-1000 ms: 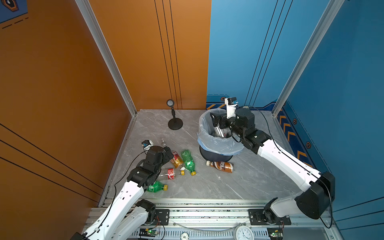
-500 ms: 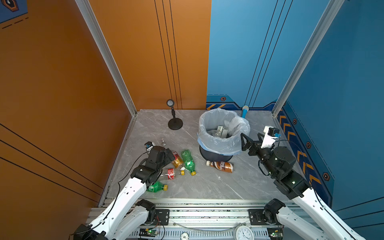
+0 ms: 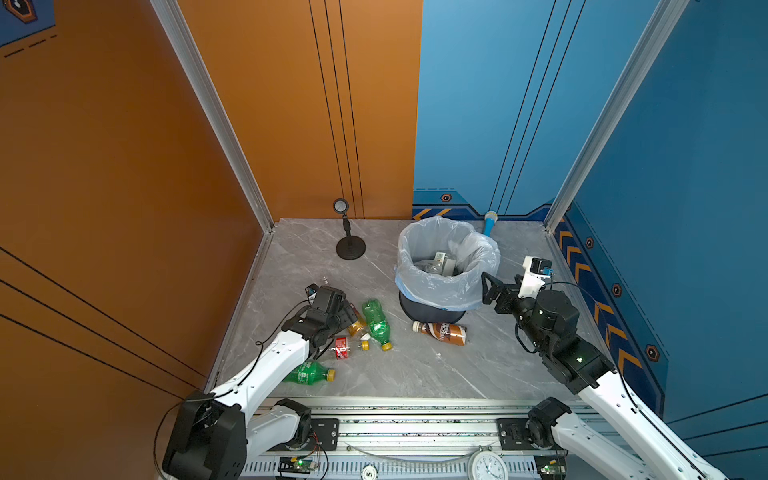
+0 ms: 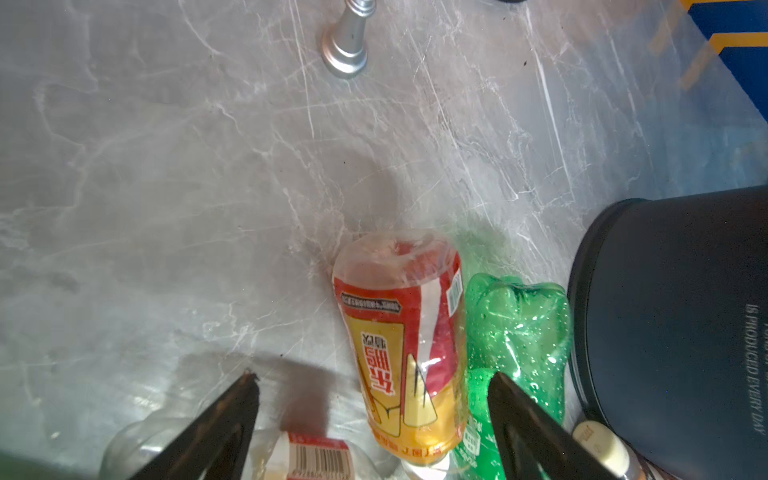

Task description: Put the plastic bottles in the bin

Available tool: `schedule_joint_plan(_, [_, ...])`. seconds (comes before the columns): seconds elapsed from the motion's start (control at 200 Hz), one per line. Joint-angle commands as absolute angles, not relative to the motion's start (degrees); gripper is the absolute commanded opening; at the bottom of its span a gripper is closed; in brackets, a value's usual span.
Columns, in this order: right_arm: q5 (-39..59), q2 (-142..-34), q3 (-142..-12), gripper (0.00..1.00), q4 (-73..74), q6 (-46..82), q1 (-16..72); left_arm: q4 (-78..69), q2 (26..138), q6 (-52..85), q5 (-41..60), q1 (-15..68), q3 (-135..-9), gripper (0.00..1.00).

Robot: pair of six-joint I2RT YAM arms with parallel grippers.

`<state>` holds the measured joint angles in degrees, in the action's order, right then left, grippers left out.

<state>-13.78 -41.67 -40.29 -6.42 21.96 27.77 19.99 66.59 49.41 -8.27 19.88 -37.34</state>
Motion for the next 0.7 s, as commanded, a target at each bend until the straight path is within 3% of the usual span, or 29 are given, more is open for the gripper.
schedule_joint_plan(0.0, [-13.8,-41.2,-40.0,1.0,-5.8,22.8,27.2,17.5,69.6,50.2,-5.2,19.6,-39.4,0.88])
schedule_joint_plan(0.225, [-13.6,-41.0,-39.5,1.0,-5.6,22.8,26.3,14.0,76.3,51.7,-3.3,19.9,-40.6,0.87])
schedule_joint_plan(0.25, [-13.6,-41.0,-39.5,1.0,-5.7,22.8,26.2,13.5,76.8,52.0,-3.1,19.9,-40.5,0.83])
schedule_joint_plan(0.696, [-12.4,-40.8,-39.1,1.0,-5.6,22.5,24.3,4.9,85.6,56.2,-1.5,20.6,-41.5,0.68])
